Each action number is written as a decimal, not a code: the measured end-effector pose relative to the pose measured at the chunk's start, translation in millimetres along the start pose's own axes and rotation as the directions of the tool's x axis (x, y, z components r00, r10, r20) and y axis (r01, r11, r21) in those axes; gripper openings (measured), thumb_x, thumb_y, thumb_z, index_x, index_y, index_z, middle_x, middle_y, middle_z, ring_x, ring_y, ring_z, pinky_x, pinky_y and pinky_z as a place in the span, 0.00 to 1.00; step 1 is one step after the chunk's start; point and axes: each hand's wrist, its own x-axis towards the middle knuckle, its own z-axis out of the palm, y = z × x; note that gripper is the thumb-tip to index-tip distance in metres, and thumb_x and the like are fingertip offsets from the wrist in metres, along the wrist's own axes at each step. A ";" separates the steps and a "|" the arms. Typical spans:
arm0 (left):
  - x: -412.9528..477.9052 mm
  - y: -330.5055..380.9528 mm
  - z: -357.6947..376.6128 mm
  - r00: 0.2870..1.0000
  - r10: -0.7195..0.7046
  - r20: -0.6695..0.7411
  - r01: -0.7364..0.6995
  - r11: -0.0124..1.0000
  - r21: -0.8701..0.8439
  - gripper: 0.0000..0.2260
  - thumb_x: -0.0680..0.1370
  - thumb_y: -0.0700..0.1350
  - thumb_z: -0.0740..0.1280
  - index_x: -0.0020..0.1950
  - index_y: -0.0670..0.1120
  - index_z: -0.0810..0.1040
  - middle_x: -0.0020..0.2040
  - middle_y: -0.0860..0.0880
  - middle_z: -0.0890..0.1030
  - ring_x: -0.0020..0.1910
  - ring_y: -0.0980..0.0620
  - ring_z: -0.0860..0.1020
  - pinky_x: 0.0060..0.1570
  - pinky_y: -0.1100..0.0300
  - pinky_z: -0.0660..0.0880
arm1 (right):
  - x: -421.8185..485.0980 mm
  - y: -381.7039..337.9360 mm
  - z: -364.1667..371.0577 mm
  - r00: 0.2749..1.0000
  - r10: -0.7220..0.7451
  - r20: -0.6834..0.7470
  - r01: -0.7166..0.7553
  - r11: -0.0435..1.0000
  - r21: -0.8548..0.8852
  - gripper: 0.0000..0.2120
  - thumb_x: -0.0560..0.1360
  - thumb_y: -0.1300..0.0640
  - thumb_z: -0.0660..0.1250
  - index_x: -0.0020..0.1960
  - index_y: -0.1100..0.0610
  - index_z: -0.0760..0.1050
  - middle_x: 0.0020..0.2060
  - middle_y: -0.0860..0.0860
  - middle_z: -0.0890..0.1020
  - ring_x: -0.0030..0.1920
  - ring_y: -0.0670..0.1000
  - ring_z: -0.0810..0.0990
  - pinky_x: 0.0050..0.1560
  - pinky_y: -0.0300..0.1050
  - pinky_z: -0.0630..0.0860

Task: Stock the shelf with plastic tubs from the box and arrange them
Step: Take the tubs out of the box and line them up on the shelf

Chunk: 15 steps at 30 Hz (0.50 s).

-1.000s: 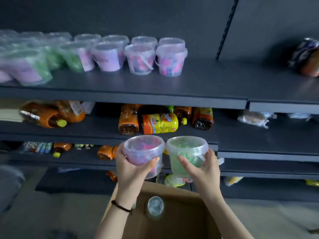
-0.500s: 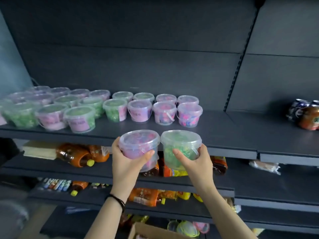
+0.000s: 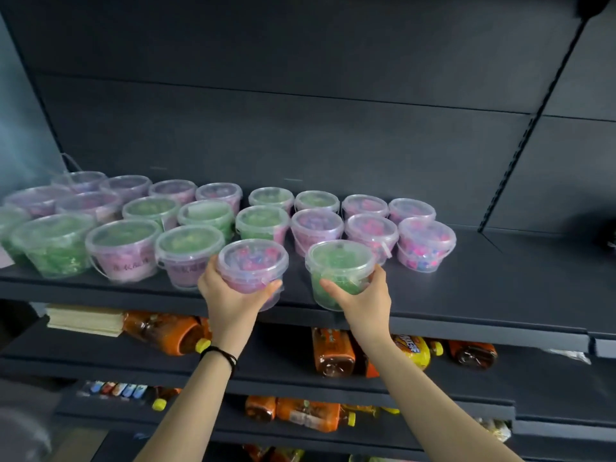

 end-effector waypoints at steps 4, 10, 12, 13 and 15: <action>9.1 -17.9 1.4 1.000 0.015 0.024 -0.014 0.999 -0.040 0.52 0.57 0.52 0.83 0.75 0.50 0.59 0.70 0.52 0.62 0.65 0.62 0.64 0.57 0.73 0.64 | -1.4 2.5 28.7 1.000 0.007 -0.021 -0.008 0.998 -0.063 0.46 0.59 0.37 0.78 0.70 0.53 0.64 0.62 0.47 0.77 0.61 0.51 0.76 0.61 0.50 0.75; 17.9 -21.9 10.3 0.999 0.007 0.047 0.002 0.984 -0.179 0.49 0.60 0.53 0.81 0.73 0.55 0.56 0.71 0.51 0.66 0.69 0.55 0.68 0.60 0.70 0.68 | 0.0 -2.4 47.2 0.999 0.010 -0.037 -0.014 0.993 -0.119 0.47 0.59 0.34 0.75 0.70 0.53 0.63 0.60 0.48 0.78 0.61 0.52 0.77 0.60 0.51 0.76; 22.4 -21.7 11.8 0.999 0.008 0.051 0.000 0.987 -0.158 0.48 0.61 0.53 0.82 0.73 0.53 0.57 0.70 0.52 0.67 0.68 0.55 0.68 0.59 0.69 0.68 | -1.0 -2.4 47.7 0.999 0.014 -0.037 -0.019 0.992 -0.127 0.47 0.59 0.33 0.75 0.70 0.53 0.62 0.60 0.48 0.77 0.61 0.52 0.76 0.60 0.53 0.76; 23.1 -21.6 12.2 0.999 0.005 0.052 0.002 0.989 -0.150 0.48 0.61 0.54 0.81 0.73 0.53 0.57 0.70 0.52 0.67 0.68 0.55 0.69 0.59 0.69 0.68 | -1.2 -2.8 47.4 0.999 0.018 -0.031 -0.022 0.992 -0.128 0.48 0.59 0.33 0.75 0.70 0.53 0.62 0.61 0.48 0.77 0.61 0.52 0.76 0.60 0.54 0.76; 22.1 -21.4 11.8 0.998 0.002 0.060 0.006 0.992 -0.128 0.48 0.61 0.56 0.80 0.73 0.54 0.56 0.69 0.54 0.66 0.68 0.56 0.68 0.58 0.69 0.67 | -0.3 -4.0 46.7 1.000 0.025 -0.009 -0.026 0.991 -0.129 0.48 0.60 0.34 0.75 0.71 0.54 0.62 0.62 0.49 0.77 0.62 0.53 0.76 0.61 0.54 0.75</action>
